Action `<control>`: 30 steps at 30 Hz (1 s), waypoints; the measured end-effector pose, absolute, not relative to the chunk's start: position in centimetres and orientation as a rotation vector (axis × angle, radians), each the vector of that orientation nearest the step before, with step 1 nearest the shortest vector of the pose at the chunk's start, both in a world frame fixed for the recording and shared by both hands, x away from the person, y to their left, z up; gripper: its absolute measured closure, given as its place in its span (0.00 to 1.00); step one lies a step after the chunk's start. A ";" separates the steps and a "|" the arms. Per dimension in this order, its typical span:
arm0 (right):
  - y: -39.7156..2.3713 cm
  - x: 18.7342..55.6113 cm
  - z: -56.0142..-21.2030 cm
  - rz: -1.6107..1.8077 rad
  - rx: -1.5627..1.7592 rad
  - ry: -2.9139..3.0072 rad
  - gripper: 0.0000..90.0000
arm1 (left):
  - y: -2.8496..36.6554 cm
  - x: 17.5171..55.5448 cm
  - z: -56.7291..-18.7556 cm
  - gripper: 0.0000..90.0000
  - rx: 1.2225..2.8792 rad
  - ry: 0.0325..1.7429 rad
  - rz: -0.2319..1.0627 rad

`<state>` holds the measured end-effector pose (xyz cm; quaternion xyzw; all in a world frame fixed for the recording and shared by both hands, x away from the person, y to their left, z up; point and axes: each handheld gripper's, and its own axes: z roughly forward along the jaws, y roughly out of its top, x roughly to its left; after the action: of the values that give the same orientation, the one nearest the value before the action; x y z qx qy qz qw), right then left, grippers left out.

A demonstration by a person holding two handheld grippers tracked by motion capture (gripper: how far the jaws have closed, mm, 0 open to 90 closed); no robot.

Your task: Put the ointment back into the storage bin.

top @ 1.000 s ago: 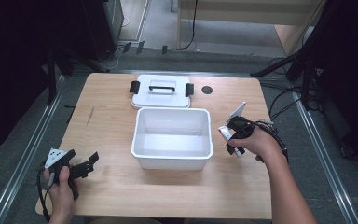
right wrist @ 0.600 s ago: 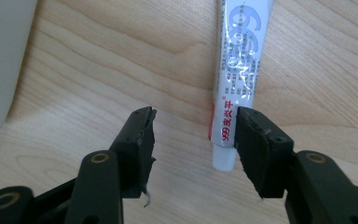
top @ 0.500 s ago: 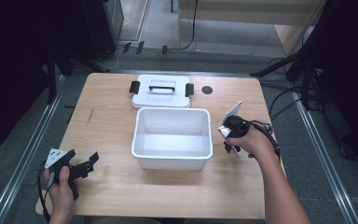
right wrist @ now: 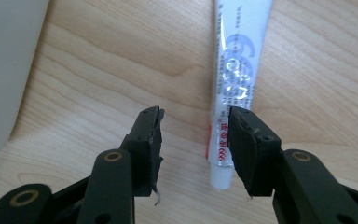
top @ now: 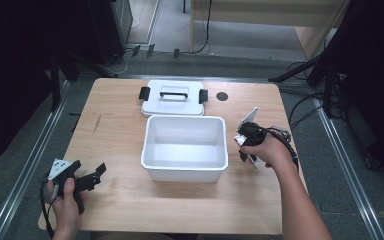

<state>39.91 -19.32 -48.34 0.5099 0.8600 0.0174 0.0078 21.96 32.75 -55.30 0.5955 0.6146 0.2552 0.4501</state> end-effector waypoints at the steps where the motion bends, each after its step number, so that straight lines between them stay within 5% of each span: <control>1: -19.4 40.0 -48.3 0.059 1.605 2.683 0.62 | 32.8 22.0 -55.3 0.00 1.473 1.519 0.631; 7: -19.8 40.5 -48.8 0.015 1.593 2.665 0.61 | 32.8 22.0 -55.3 0.00 1.472 1.519 0.630; 21: -19.9 41.2 -50.4 -0.027 1.587 2.675 0.80 | 32.8 22.0 -55.3 0.00 1.472 1.519 0.626; 30: -20.4 40.9 -47.7 0.034 1.645 2.658 0.80 | 32.8 22.0 -55.3 0.00 1.474 1.520 0.627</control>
<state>40.89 -20.37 -47.69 0.5261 0.8503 0.0108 0.0080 22.00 32.79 -55.32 0.5961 0.6148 0.2534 0.4499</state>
